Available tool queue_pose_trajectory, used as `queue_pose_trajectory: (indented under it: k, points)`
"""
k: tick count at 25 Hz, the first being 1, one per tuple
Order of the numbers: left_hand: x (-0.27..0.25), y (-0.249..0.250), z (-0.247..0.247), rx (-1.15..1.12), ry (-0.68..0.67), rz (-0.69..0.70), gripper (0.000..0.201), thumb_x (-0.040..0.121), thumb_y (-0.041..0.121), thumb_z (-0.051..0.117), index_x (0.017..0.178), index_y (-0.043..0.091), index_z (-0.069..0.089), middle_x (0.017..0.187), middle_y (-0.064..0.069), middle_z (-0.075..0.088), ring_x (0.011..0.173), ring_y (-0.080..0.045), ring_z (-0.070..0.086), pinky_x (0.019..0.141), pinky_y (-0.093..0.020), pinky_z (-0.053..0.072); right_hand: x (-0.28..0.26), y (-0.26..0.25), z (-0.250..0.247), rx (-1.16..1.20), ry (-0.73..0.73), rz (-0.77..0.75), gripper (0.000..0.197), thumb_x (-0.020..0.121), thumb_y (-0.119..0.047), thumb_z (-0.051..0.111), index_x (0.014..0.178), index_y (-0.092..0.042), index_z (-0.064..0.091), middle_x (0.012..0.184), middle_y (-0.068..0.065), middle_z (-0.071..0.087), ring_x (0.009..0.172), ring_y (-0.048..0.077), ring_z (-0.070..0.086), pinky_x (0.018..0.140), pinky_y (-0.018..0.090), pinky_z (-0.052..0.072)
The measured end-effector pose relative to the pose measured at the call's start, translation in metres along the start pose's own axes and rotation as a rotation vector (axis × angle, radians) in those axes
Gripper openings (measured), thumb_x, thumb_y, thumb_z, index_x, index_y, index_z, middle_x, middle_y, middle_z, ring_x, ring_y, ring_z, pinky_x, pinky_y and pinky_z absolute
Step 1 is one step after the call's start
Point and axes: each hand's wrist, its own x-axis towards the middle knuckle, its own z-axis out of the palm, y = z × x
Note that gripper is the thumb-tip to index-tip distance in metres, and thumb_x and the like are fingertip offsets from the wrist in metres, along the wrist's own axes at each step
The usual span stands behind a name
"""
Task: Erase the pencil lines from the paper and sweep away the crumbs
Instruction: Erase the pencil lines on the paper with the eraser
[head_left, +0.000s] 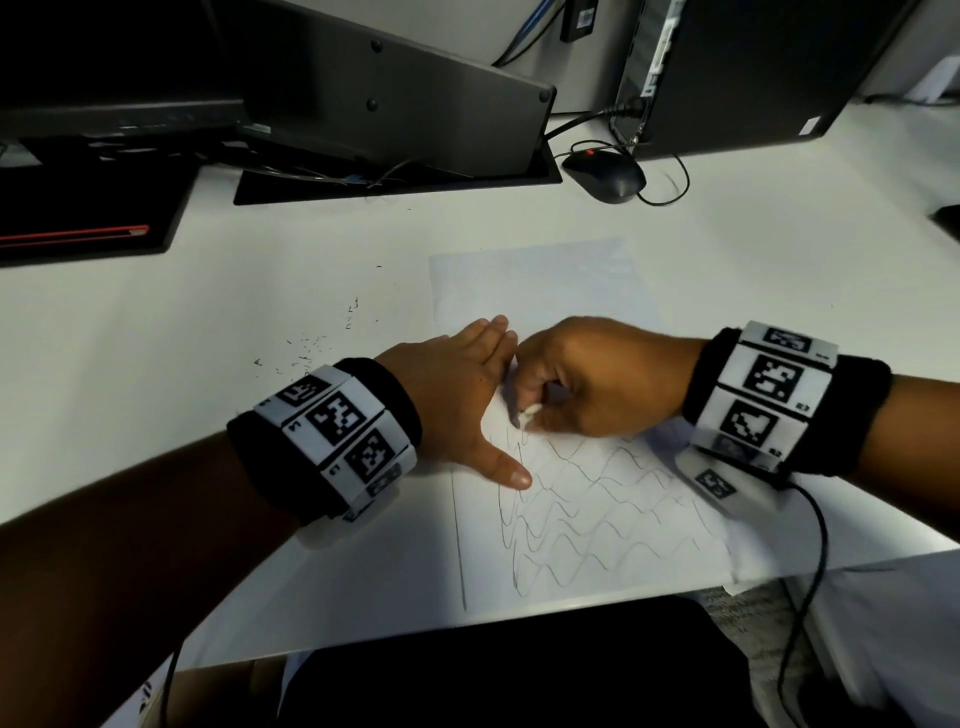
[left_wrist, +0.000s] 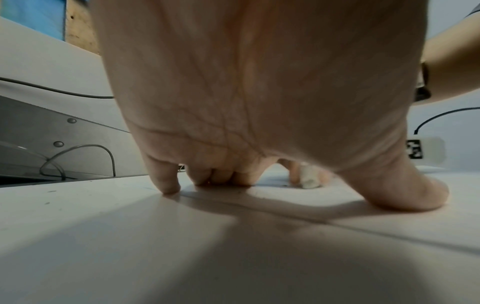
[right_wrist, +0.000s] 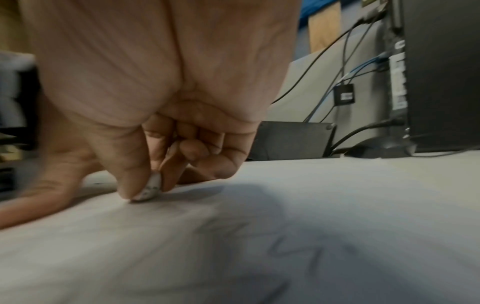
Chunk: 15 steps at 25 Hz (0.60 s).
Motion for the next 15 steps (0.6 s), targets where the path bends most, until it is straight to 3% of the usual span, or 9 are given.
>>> queue_pose_trajectory:
  k: [3, 7, 11, 15]
  points:
    - [-0.001, 0.002, -0.002, 0.01, -0.004, -0.004, 0.137, 0.062, 0.091, 0.053, 0.157, 0.019, -0.014, 0.164, 0.001, -0.021, 0.151, -0.013, -0.013, 0.123, -0.043, 0.017, 0.002, 0.007, -0.007, -0.077, 0.121, 0.071, 0.009, 0.083, -0.026, 0.068, 0.091, -0.027, 0.073, 0.09, -0.015, 0.064, 0.079, 0.005, 0.059, 0.071, 0.023, 0.045]
    - [-0.002, 0.001, -0.002, 0.012, -0.016, -0.005, 0.137, 0.062, 0.091, 0.053, 0.157, 0.019, -0.014, 0.164, 0.002, -0.022, 0.151, -0.012, -0.014, 0.123, -0.043, 0.016, -0.002, -0.002, -0.002, -0.044, -0.013, 0.005, 0.008, 0.084, -0.027, 0.068, 0.09, -0.028, 0.072, 0.088, -0.016, 0.066, 0.074, -0.002, 0.056, 0.069, 0.018, 0.043]
    - [-0.001, 0.002, -0.002, 0.025, -0.009, -0.009, 0.138, 0.063, 0.091, 0.052, 0.157, 0.017, -0.016, 0.164, 0.001, -0.023, 0.151, -0.013, -0.014, 0.123, -0.043, 0.015, -0.002, 0.005, -0.009, -0.097, 0.08, 0.091, 0.008, 0.084, -0.028, 0.067, 0.09, -0.027, 0.072, 0.086, -0.015, 0.062, 0.075, 0.002, 0.056, 0.069, 0.022, 0.042]
    - [-0.001, 0.0, -0.001, 0.046, -0.013, -0.006, 0.138, 0.063, 0.092, 0.05, 0.156, 0.015, -0.017, 0.163, 0.0, -0.023, 0.151, -0.014, -0.015, 0.124, -0.043, 0.015, -0.007, -0.003, -0.008, -0.107, -0.034, 0.036, 0.007, 0.085, -0.027, 0.067, 0.091, -0.027, 0.072, 0.082, -0.019, 0.058, 0.07, -0.002, 0.052, 0.062, 0.01, 0.033]
